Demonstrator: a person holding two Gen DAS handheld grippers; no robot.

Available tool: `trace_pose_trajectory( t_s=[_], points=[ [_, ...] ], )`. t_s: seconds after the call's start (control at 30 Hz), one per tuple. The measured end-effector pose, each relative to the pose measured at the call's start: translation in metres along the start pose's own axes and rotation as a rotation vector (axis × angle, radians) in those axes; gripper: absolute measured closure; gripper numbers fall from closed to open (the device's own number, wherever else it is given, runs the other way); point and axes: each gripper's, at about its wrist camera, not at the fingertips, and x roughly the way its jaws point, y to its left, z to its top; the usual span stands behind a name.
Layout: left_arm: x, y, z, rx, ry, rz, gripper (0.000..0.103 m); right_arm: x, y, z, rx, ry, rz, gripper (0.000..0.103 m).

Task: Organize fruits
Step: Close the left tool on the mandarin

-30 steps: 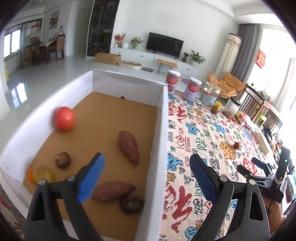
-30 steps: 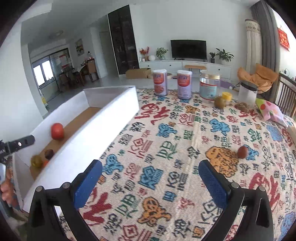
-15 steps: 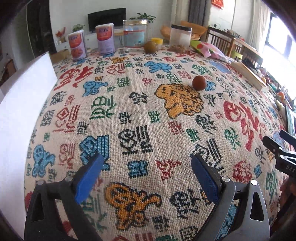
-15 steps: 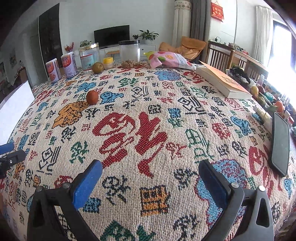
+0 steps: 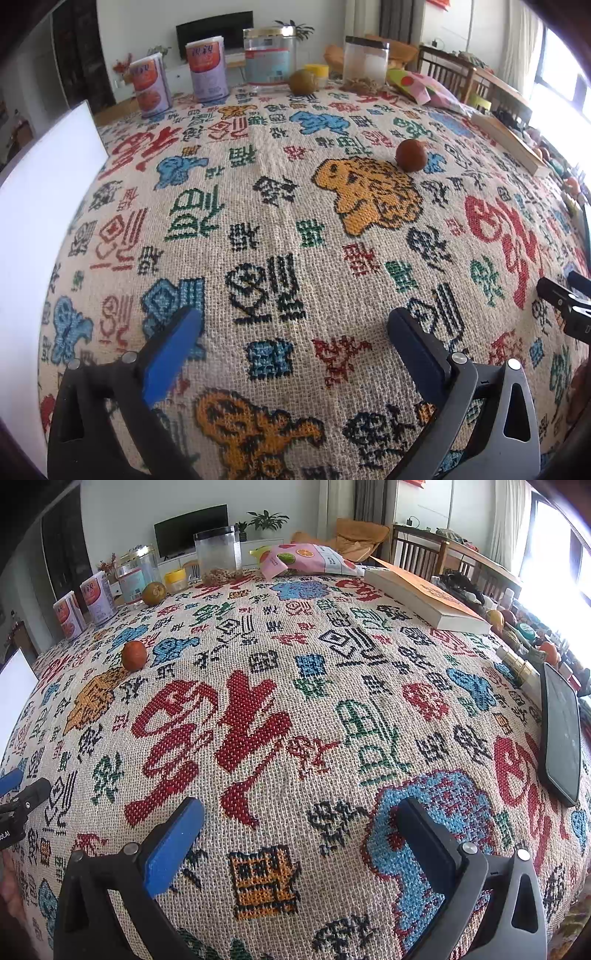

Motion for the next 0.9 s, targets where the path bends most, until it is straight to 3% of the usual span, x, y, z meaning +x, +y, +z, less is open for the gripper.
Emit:
trace_pose_trajectory(
  t_s=[0.13,0.23,0.33,0.4,0.43,0.47,0.5,0.53,0.57,0.63,0.77,0.9],
  points=[
    [0.000,-0.024,0.029,0.037,-0.011,-0.156,0.003,0.000,0.000,0.000,0.000,0.000,0.000,0.000],
    [0.013,-0.057,0.064,0.108,-0.063,-0.186,0.003,0.000,0.000,0.001,0.001,0.000,0.000,0.000],
    [0.037,-0.074,0.090,0.102,-0.097,-0.162,0.005,0.001,0.000,0.001,0.001,0.000,0.001,0.000],
    [0.054,-0.078,0.101,0.085,-0.084,-0.162,0.018,0.001,0.000,0.001,0.000,0.000,0.001,0.000],
    [0.062,-0.080,0.104,0.077,-0.063,-0.166,0.030,0.001,0.000,0.000,0.000,0.000,0.001,0.000],
    [0.070,-0.081,0.106,0.071,-0.037,-0.171,0.035,0.001,0.000,0.001,0.000,0.000,0.001,0.000],
    [0.070,-0.083,0.108,0.072,-0.050,-0.163,0.035,0.001,0.000,0.001,0.000,0.000,0.001,0.000],
    [0.069,-0.084,0.110,0.070,-0.061,-0.188,0.042,0.001,0.000,0.001,0.000,0.000,0.001,0.000],
    [0.068,-0.084,0.112,0.069,-0.069,-0.222,0.057,0.001,0.000,0.001,0.000,0.000,0.001,0.000],
    [0.069,-0.087,0.112,0.089,-0.063,-0.238,0.074,0.001,0.001,0.001,0.000,0.001,0.001,0.000],
    [0.056,-0.083,0.100,0.112,-0.071,-0.205,0.075,0.002,0.001,0.002,0.001,0.001,0.002,0.000],
    [0.016,-0.046,0.079,0.108,-0.077,-0.139,0.075,0.002,0.001,0.002,0.001,0.001,0.002,0.000]
  ],
)
